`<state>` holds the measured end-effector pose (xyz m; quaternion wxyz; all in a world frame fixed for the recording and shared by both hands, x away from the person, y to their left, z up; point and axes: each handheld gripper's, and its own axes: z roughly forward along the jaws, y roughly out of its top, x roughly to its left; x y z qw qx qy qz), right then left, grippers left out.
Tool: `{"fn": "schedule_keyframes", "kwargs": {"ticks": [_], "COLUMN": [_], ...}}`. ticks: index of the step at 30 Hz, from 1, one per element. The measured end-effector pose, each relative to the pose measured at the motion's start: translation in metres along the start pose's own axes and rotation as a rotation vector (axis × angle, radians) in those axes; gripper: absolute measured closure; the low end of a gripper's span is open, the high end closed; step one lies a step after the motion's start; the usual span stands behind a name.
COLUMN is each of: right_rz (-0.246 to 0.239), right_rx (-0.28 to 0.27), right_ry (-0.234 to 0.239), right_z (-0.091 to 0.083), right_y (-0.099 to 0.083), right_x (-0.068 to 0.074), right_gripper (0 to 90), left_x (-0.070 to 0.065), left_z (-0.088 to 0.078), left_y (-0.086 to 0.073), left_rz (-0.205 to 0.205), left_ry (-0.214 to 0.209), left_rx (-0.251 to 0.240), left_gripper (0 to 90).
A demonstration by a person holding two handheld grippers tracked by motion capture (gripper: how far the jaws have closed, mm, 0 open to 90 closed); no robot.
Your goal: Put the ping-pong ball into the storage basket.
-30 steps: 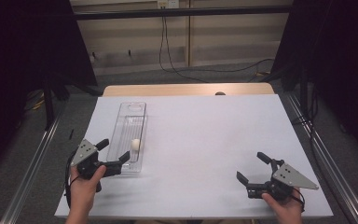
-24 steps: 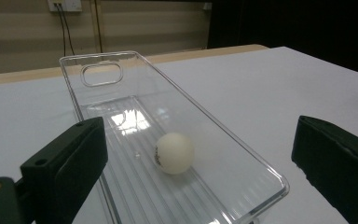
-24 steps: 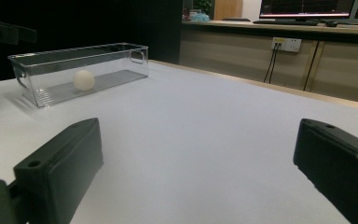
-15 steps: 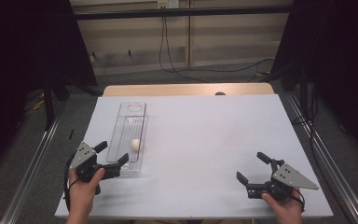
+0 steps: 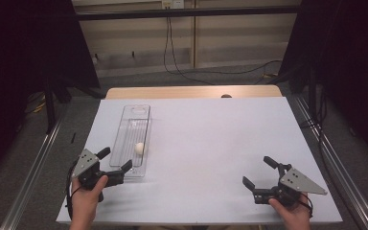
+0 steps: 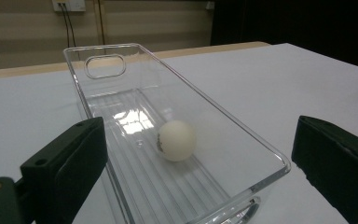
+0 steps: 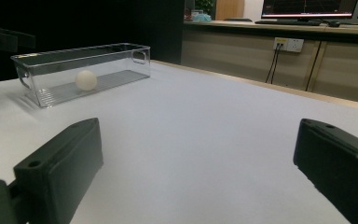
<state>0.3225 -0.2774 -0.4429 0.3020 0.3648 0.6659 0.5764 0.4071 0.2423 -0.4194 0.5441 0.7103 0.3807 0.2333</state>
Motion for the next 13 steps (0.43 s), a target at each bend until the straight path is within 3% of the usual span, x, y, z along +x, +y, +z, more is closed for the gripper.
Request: {"fn": "schedule_keyframes", "kwargs": {"ticks": [13], "right_rz": [-0.004], "right_rx": [0.003], "right_ry": [0.003], "right_z": [-0.0004], "right_y": [-0.0002], "right_x": [-0.0004], "right_gripper": [0.8], "left_x": [0.0019], "left_z": [-0.0010], "left_y": [-0.0007], "left_rz": [0.002], "left_ry": [-0.001], "left_rx": [-0.002], "left_gripper": [3.6]}}
